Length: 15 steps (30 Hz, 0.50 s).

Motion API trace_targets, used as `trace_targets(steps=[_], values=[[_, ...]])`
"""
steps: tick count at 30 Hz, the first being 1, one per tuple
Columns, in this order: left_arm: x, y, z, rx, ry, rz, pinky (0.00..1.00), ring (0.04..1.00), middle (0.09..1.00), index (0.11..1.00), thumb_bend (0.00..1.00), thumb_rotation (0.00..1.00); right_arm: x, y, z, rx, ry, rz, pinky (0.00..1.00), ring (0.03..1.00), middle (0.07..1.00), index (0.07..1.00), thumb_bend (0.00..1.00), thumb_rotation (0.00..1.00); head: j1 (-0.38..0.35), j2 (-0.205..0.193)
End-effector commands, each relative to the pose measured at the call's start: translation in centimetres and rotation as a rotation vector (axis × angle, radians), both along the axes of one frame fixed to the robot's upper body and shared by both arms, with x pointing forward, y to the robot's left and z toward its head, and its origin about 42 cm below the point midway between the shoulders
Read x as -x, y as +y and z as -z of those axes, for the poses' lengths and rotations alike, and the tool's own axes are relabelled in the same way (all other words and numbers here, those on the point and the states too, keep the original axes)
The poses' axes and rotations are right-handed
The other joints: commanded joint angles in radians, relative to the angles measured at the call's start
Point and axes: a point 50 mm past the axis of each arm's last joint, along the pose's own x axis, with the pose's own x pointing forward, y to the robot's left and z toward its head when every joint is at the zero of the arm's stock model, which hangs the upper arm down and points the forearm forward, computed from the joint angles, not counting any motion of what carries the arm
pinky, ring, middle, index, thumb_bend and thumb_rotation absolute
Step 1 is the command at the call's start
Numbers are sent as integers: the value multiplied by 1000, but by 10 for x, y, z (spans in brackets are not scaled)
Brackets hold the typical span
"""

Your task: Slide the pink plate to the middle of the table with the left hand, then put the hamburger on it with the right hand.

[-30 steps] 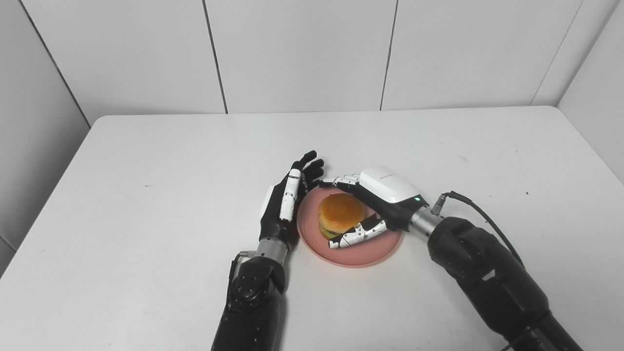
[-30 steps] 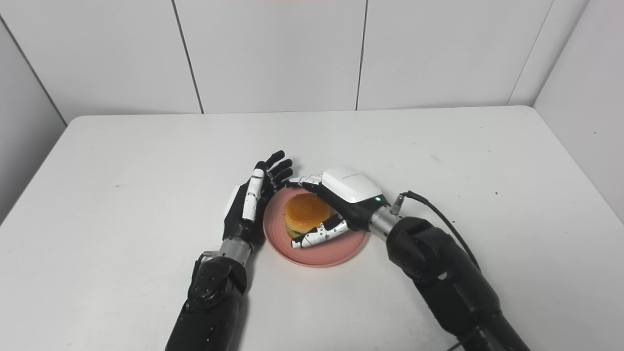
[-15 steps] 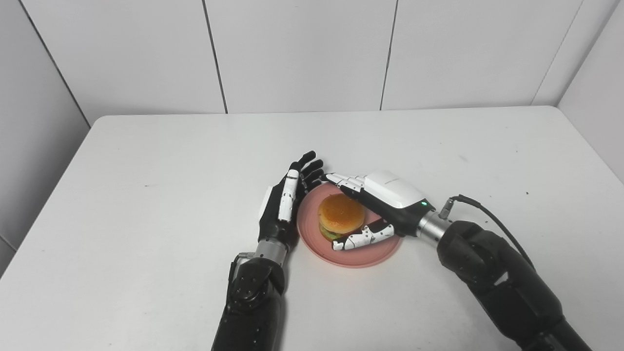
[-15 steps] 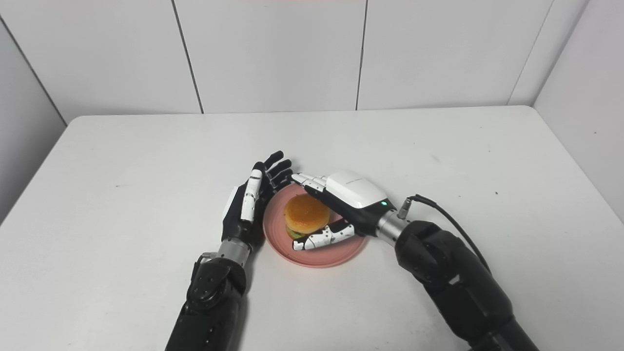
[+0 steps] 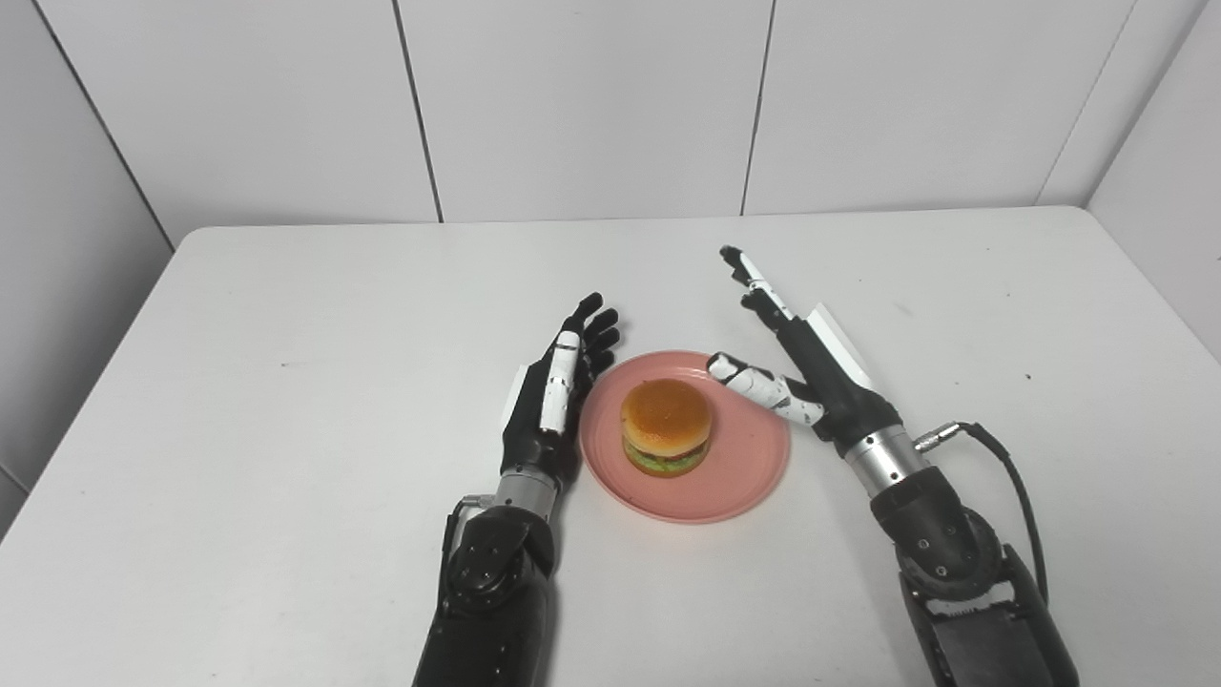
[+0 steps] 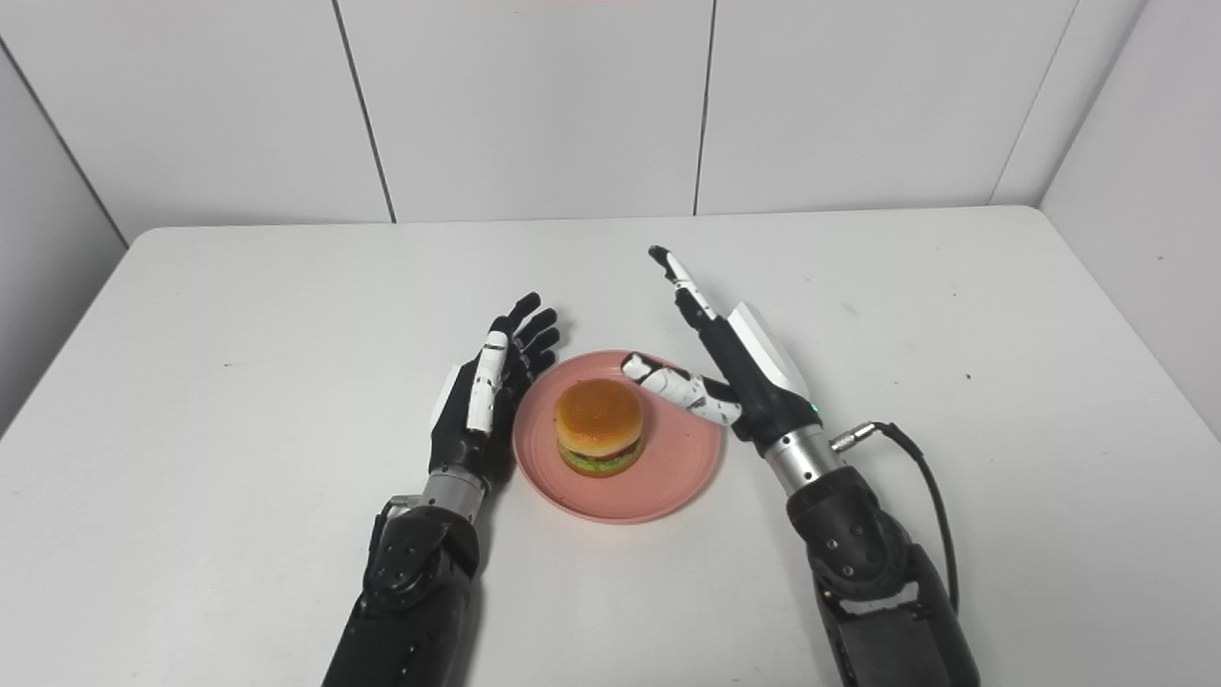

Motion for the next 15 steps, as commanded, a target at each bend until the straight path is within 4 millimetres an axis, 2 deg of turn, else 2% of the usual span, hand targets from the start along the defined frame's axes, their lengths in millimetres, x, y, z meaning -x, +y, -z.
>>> trace_targets(steps=[1, 6, 15], values=[[3, 6, 1, -18, -31, -21, 972, 950, 937, 918, 377, 1000, -3, 2, -9, -100, -33, 22, 968, 986, 1000, 1000, 636, 1000, 0, 0], [3, 12, 4, -65, -77, -29, 1000, 999, 997, 973, 361, 1000, -6, 3, 4, -241, 46, 29, 979, 990, 1000, 1000, 651, 1000, -9, -2], [3, 22, 2, -116, -86, -25, 1000, 1000, 1000, 1000, 318, 1000, -4, 12, 24, -453, 142, 50, 981, 1000, 1000, 1000, 643, 927, -21, -3]])
